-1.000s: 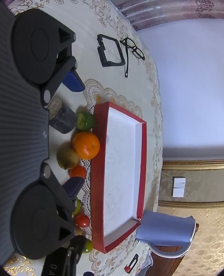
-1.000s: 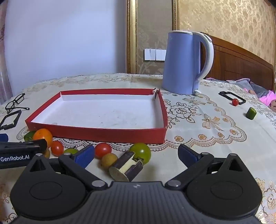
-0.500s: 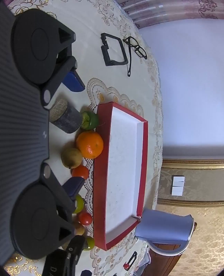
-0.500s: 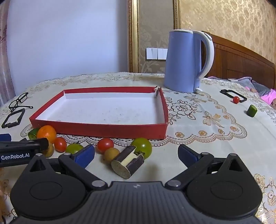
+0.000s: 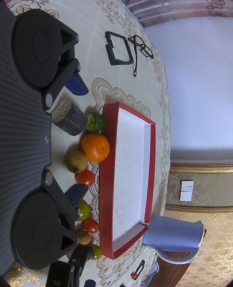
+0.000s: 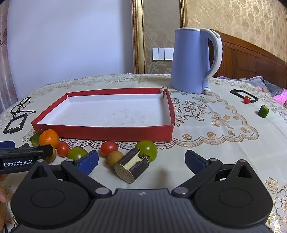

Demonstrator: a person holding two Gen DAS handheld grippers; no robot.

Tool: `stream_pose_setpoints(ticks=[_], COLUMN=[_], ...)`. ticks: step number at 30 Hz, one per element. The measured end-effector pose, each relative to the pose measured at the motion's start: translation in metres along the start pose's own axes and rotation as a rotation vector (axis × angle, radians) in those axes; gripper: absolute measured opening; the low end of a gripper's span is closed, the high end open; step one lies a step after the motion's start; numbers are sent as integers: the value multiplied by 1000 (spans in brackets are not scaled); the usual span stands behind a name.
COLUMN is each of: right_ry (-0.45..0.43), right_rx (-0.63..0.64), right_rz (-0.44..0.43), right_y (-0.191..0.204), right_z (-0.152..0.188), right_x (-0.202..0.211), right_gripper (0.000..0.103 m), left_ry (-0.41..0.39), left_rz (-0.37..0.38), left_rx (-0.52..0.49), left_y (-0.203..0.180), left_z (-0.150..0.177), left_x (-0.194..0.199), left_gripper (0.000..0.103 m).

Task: Organize fruits
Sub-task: 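Move the right gripper toward the dark eggplant slice in the row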

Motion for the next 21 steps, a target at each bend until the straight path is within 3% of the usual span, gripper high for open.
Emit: stream_pose_setpoints(ticks=[21], right_ry=[8], right_rx=[-13], right_rz=[-16], right_y=[-6], right_z=[4], right_x=[1], right_gripper=[103], left_ry=[17], left_rz=[30], left_rx=[-1], left_y=[0], left_z=[7], left_x=[-4], left_gripper=[103])
Point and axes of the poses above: each gripper's, at about its wrist camera, not at the fingertips, and x roughly against the way its jaws point, y to its left, z to its underside, the point moved 8 cm from there along -x, roughly the way its jaws point, and after that the axes turned 5 degrees about -z, right-handed, at the moved point
